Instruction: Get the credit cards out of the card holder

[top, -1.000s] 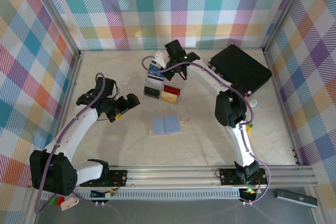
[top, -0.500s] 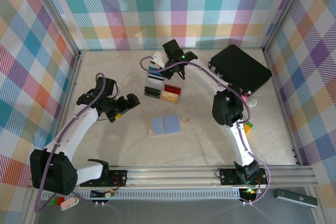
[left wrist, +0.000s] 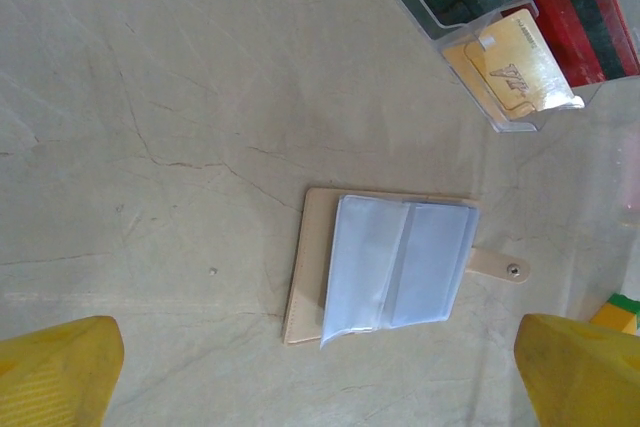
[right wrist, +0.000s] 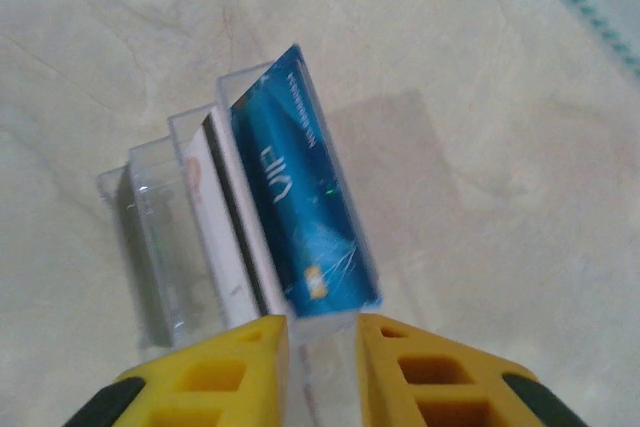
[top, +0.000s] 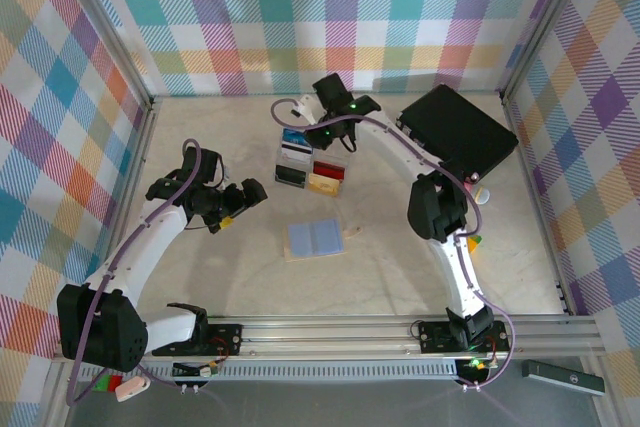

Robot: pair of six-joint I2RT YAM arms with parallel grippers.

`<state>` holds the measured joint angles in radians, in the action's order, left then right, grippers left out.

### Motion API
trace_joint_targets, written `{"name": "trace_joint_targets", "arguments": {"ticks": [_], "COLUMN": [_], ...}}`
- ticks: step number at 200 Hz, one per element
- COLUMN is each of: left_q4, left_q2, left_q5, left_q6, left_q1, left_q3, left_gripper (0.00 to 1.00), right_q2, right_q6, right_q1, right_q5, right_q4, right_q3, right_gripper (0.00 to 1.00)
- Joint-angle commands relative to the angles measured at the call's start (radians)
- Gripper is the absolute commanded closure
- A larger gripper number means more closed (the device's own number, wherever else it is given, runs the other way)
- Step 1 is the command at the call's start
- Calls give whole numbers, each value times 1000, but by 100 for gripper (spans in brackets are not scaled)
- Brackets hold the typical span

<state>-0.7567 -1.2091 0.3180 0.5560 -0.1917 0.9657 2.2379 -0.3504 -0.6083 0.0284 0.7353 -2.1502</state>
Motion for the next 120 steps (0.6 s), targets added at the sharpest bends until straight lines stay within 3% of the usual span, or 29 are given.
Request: {"name": "trace_joint_targets", "arguments": {"ticks": [1, 27, 62, 120], "left_q4": [7, 29, 72, 152], "left_q2": [17, 11, -2, -91], "left_q5": [33, 67, 106, 80], "left_q6": [-12, -8, -2, 52], "left_q1": [14, 14, -1, -126], "left_q3": [-9, -26, -46, -87], "left_gripper": [0, 1, 6, 24], "right_q2": [-150, -256, -402, -494], "right_q6": [196, 318, 540, 934], "right_q1": [-4, -50, -100, -173], "right_q5": [65, 3, 16, 29], "right_q4": [19, 22, -18, -121], "right_q3": [87, 246, 494, 798], "right_gripper": [70, 63, 56, 54]}}
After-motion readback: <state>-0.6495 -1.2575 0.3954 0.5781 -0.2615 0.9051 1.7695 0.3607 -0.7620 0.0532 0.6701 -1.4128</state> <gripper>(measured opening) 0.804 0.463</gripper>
